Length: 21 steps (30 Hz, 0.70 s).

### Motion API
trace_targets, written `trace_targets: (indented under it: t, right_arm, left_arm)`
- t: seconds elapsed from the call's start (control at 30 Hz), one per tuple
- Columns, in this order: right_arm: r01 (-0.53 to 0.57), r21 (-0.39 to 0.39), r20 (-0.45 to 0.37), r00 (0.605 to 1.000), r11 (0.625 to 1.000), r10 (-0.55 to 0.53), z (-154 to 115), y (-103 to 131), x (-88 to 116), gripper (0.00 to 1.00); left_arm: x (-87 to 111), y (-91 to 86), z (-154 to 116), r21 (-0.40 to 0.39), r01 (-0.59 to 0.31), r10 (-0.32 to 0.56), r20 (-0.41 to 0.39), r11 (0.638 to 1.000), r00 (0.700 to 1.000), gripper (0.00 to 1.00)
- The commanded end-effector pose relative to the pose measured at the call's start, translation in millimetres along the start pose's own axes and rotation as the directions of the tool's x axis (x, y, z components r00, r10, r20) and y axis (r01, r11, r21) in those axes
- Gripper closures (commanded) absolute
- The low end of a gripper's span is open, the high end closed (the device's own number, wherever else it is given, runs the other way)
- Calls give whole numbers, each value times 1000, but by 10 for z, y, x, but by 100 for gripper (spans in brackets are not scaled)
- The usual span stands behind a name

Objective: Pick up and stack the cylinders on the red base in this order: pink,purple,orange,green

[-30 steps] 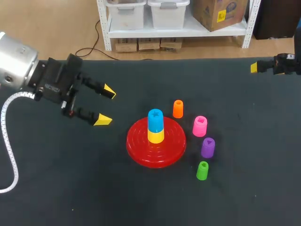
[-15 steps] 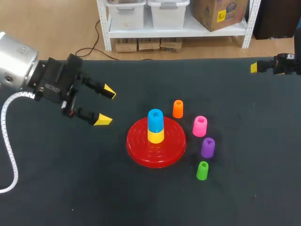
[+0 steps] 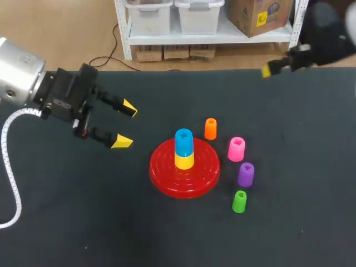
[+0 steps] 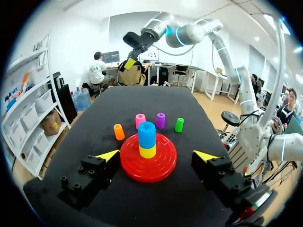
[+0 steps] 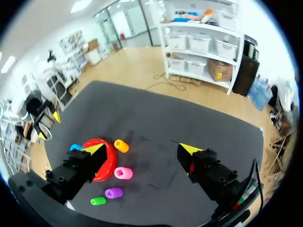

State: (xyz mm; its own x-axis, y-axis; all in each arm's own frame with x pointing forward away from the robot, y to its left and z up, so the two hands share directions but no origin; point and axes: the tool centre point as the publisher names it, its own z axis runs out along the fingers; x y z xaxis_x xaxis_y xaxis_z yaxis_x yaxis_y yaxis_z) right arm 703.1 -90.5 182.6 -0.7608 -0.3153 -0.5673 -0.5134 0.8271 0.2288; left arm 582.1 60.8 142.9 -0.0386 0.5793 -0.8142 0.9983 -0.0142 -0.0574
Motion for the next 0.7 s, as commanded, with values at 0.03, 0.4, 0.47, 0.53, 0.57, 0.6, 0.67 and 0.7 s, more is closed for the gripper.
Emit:
trace_targets:
  t: [0.03,0.4,0.47,0.53,0.57,0.6,0.67,0.7]
  right_arm:
    - [32,35,-160,987,999,-26,257,272,-112,0]
    - [99,114,-359,932,988,-52,549,506,281,0]
    - [119,119,-374,925,986,-67,550,536,361,0]
    - [118,110,-379,923,987,-68,547,561,429,0]
    - [120,111,-382,921,987,-70,544,578,460,0]
    - [127,114,-386,920,985,-74,540,594,488,0]
    - [142,120,-398,914,983,-83,544,621,552,0]
    - [147,125,-403,911,981,-85,547,627,584,0]
  left_arm:
    - [10,-4,-4,-1,-2,2,3,1000,1000,0]
    - [10,-4,-4,-1,-2,2,3,1000,1000,0]
    - [10,-4,-4,-1,-2,2,3,1000,1000,0]
    - [10,-4,-4,-1,-2,2,3,1000,1000,0]
    - [10,-4,-4,-1,-2,2,3,1000,1000,0]
    - [10,-4,-4,-1,-2,2,3,1000,1000,0]
    - [10,-4,-4,-1,-2,2,3,1000,1000,0]
    - [10,-4,-4,-1,-2,2,3,1000,1000,0]
